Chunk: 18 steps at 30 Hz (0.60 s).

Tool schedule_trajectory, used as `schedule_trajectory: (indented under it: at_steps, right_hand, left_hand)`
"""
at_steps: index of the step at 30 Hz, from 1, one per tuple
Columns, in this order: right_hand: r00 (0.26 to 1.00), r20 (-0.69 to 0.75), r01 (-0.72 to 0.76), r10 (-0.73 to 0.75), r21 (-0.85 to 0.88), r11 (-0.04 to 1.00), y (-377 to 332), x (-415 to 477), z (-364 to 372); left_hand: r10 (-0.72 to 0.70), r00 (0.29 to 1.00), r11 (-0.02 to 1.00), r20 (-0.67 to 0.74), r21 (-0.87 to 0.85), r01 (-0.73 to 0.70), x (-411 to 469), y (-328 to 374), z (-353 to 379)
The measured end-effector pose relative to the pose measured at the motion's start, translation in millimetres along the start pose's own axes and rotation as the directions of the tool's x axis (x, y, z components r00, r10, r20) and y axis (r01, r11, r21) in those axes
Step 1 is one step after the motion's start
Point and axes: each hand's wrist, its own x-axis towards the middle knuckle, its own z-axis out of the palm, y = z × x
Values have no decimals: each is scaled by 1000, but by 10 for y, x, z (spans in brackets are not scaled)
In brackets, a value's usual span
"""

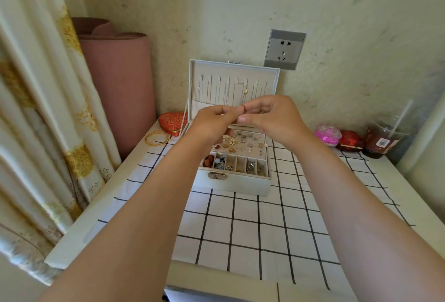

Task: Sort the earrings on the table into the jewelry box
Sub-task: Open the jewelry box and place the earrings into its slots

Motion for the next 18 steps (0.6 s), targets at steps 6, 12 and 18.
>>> schedule_trajectory:
  at_steps: [6, 12, 18]
  right_hand:
    - [998, -56, -19, 19, 12, 1000, 38, -96, 24]
    - [994, 72, -35, 88, -543, 839, 251, -212, 87]
    - [992, 125, 71, 34, -745, 663, 228, -245, 219]
  left_hand:
    - [24, 999, 995, 27, 95, -26, -110, 34, -26]
    - [267, 953, 566, 140, 778, -273, -81, -262, -102]
    - [223, 939, 413, 261, 848, -334, -106, -349, -91]
